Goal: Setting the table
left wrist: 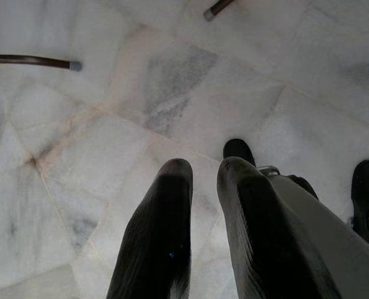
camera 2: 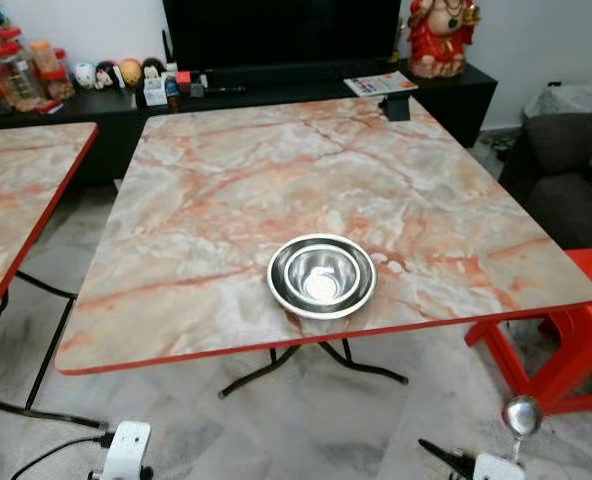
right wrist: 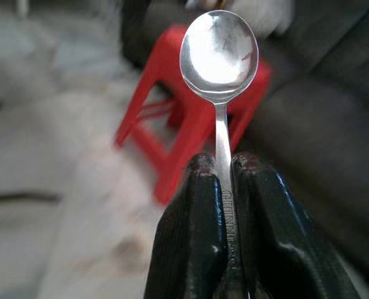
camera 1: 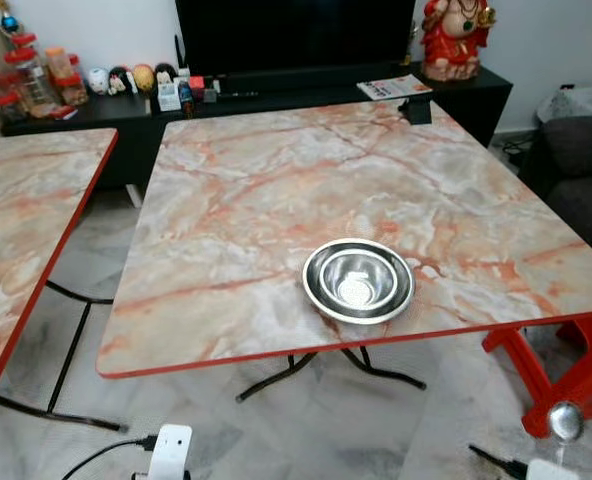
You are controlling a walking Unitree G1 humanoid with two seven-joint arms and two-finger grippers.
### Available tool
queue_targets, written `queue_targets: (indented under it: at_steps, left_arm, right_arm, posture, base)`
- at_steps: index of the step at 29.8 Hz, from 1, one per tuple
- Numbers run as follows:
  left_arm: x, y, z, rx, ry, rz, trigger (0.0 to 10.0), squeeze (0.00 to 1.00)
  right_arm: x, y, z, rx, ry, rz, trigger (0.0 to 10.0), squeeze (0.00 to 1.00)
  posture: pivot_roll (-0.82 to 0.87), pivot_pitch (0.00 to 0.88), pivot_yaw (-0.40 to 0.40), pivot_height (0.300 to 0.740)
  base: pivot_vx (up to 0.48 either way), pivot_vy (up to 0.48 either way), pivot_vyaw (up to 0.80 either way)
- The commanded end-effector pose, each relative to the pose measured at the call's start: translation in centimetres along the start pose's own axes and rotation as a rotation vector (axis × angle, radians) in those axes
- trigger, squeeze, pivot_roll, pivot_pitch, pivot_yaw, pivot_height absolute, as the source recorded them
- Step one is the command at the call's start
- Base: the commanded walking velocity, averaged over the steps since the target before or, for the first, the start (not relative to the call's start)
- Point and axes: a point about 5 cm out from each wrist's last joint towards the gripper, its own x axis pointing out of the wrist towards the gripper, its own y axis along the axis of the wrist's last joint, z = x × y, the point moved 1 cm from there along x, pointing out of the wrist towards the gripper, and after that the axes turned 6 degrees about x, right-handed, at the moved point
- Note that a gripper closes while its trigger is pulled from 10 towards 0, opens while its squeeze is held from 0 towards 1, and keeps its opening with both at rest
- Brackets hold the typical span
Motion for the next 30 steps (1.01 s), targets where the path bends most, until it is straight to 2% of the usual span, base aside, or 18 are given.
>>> queue_targets:
  at_steps: [1, 3, 5, 6, 13, 15, 17, 18, 20, 21, 24, 26, 30]
  left_arm:
    - [0.0, 0.1, -0.4, 0.024, 0.003, 0.000, 10.0, 0.00]
    - [0.0, 0.1, -0.4, 0.029, 0.004, 0.001, 10.0, 0.00]
    - [0.0, 0.1, -0.5, 0.029, 0.004, 0.000, 10.0, 0.00]
    - [0.0, 0.1, -0.5, 0.029, 0.005, 0.001, 10.0, 0.00]
    - [0.1, 0.4, -0.2, 0.025, 0.003, 0.009, 10.0, 0.00]
    - [0.1, 0.4, -0.2, 0.024, 0.003, 0.009, 10.0, 0.00]
    - [0.1, 0.8, 0.0, 0.012, 0.004, 0.019, 10.0, 0.00]
    - [0.1, 0.8, 0.0, 0.012, 0.004, 0.019, 10.0, 0.00]
    - [0.2, 1.1, 0.1, 0.001, 0.007, 0.026, 10.0, 0.00]
    - [0.2, 1.2, 0.1, -0.003, 0.010, 0.028, 10.0, 0.00]
    - [0.2, 1.3, 0.0, -0.014, 0.017, 0.032, 10.0, 0.00]
    - [0.2, 1.3, 0.0, -0.014, 0.017, 0.032, 10.0, 0.00]
    - [0.2, 1.2, 0.0, -0.021, 0.024, 0.032, 10.0, 0.00]
  right_arm:
    - [0.8, 1.4, 0.6, -0.008, -0.049, 0.067, 10.0, 0.00]
    - [1.9, 3.8, 0.7, -0.015, -0.065, 0.169, 10.0, 0.00]
    - [2.5, 5.1, 0.3, -0.004, -0.049, 0.212, 10.0, 0.00]
    - [3.4, 6.6, -0.7, 0.019, 0.004, 0.243, 10.0, 0.00]
    - [4.6, 9.5, -4.4, 0.054, 0.210, 0.267, 10.0, 0.00]
    - [4.6, 9.7, -4.6, 0.055, 0.223, 0.268, 10.0, 0.00]
    - [5.9, 12.5, -6.5, 0.188, 0.289, 0.268, 10.0, 0.00]
    - [5.9, 12.5, -6.5, 0.188, 0.289, 0.268, 10.0, 0.00]
    - [7.0, 14.7, -8.3, 0.305, 0.383, 0.236, 10.0, 0.00]
    - [7.4, 15.4, -8.8, 0.325, 0.410, 0.235, 10.0, 0.00]
    - [8.3, 17.2, -9.3, 0.359, 0.431, 0.253, 10.0, 0.00]
    - [8.3, 17.2, -9.3, 0.359, 0.431, 0.253, 10.0, 0.00]
    - [9.1, 19.0, -9.6, 0.386, 0.449, 0.263, 10.0, 0.00]
  posture:
    - [-0.17, 0.000, 0.056, 0.740]
    - [-0.17, 0.000, 0.057, 0.740]
    - [-0.17, 0.000, 0.057, 0.740]
    - [-0.17, 0.000, 0.055, 0.740]
    - [-0.17, 0.000, 0.051, 0.740]
    - [-0.17, 0.000, 0.051, 0.740]
    - [-0.16, 0.000, 0.041, 0.740]
    - [-0.16, 0.000, 0.041, 0.740]
    - [-0.16, 0.000, 0.038, 0.740]
    - [-0.15, 0.000, 0.036, 0.740]
    - [-0.15, 0.000, 0.032, 0.740]
    - [-0.15, 0.000, 0.032, 0.740]
    - [-0.14, 0.000, 0.028, 0.740]
  base:
    - [0.000, 0.000, 0.00]
    - [0.000, 0.000, 0.00]
    - [0.000, 0.000, 0.00]
    - [0.000, 0.000, 0.00]
    - [0.000, 0.000, 0.00]
    - [0.000, 0.000, 0.00]
    - [0.000, 0.000, 0.00]
    - [0.000, 0.000, 0.00]
    - [0.000, 0.000, 0.00]
    - [0.000, 0.000, 0.00]
    - [0.000, 0.000, 0.00]
    - [0.000, 0.000, 0.00]
    - [0.000, 0.000, 0.00]
